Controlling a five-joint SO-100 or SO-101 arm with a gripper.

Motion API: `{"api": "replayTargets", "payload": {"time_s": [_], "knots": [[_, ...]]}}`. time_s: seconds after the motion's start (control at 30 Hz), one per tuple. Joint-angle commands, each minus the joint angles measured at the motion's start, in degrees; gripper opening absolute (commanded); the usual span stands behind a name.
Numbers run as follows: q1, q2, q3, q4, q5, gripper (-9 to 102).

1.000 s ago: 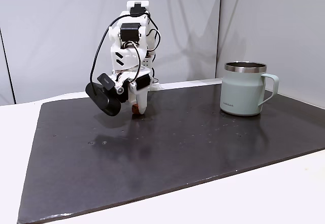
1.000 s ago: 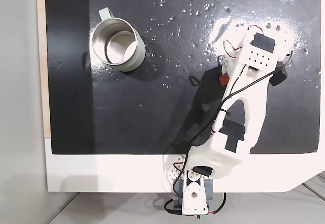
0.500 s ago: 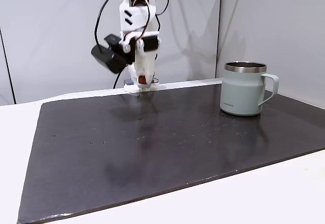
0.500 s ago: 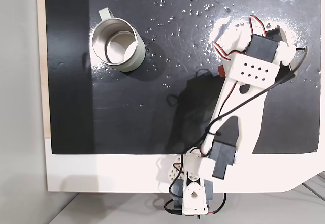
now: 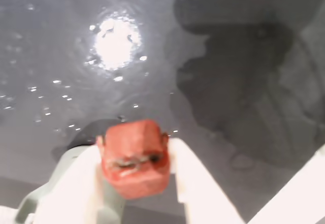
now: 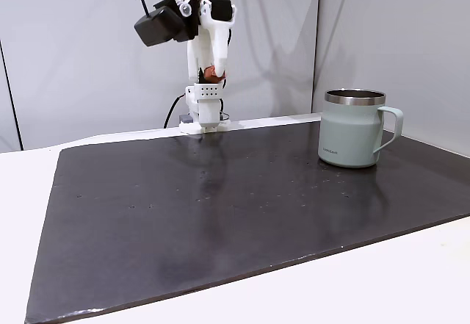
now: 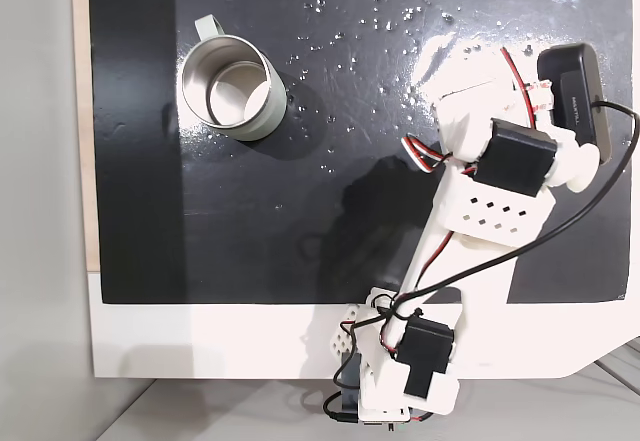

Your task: Grasp a cube and put it in the cup.

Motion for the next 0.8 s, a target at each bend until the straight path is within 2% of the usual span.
{"api": "replayTargets", "payload": {"time_s": [0.0,0.47,0.77], "knots": [[-2.55,-1.14,-7.65,0.18,3.43,4],[-22.41,-15.82,-34.1,0.18,21.01,4],[-32.96,-27.07,-45.26,0.18,24.35,4]]}}
